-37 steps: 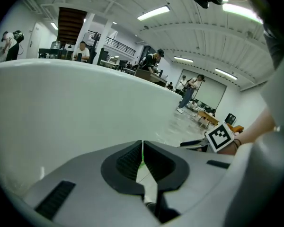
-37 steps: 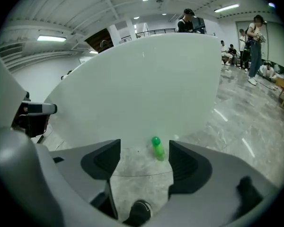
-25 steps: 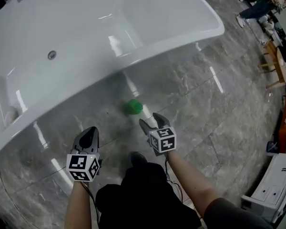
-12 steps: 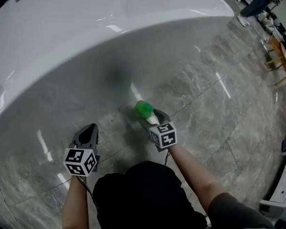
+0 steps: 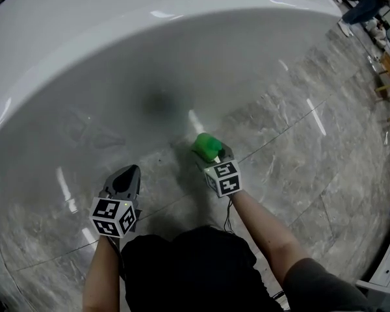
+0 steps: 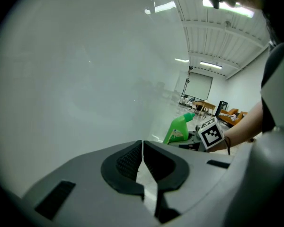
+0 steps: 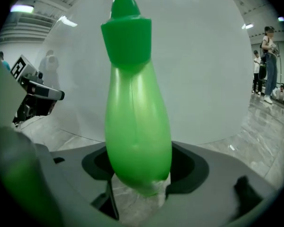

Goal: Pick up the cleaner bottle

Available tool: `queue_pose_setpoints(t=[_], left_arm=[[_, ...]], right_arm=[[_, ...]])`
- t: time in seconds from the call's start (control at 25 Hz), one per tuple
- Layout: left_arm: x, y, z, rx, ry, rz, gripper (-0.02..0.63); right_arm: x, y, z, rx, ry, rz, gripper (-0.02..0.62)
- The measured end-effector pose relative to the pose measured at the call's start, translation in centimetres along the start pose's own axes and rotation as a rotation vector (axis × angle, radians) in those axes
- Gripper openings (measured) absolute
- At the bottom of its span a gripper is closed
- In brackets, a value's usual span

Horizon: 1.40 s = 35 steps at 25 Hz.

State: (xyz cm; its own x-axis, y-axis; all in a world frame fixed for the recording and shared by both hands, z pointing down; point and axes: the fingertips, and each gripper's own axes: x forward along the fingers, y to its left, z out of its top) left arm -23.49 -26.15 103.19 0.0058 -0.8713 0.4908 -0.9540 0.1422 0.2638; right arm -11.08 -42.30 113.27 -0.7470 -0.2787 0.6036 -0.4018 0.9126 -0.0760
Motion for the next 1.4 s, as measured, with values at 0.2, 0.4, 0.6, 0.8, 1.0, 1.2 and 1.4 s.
queue_pose_setpoints(t=[0.2,0.4,0.6,0.8,1.0,1.2,1.4], left_arm=[[0.0,0.2,-0.4,-0.002,0.004,-0.006,0.020],[-0.4,0.7,-0.7,-0.007,0.009,0.004,0.020],[-1.1,1.3,-0.9,-0.007,0.012,0.012,0.020],[-1.4,1.3,-1.3,0.004,0.019,0.010,0.020],[-1.7,1.7,-1.7,0.001,0.030,0.013,0.020],[-1.8,1.8,-1.6,0.011,0.030,0.011,0.020],[-1.9,1.7,-1.3,-0.002,0.016,-0.001,0.020]], right_arm=[[1.2,0.0,-0.2,-0.010,-0.015,-0.042,0.282],[1.3,-0.1,-0.2,-0.029,-0.018,-0.077,0.212],[1.4,-1.2,-0.2,0.083,-0.020,-0.076,0.207],[1.2,-3.1,-0.4,0.324,-0.047,-0.046,0.202],[0.6,-5.3,-1.1,0.708,-0.137,-0.011,0.201],[-0.6,-5.3,-1.9,1.009,-0.289,0.098,0.199],[-1.7,-3.5,-0.2,1.155,-0.412,0.260,0.198]])
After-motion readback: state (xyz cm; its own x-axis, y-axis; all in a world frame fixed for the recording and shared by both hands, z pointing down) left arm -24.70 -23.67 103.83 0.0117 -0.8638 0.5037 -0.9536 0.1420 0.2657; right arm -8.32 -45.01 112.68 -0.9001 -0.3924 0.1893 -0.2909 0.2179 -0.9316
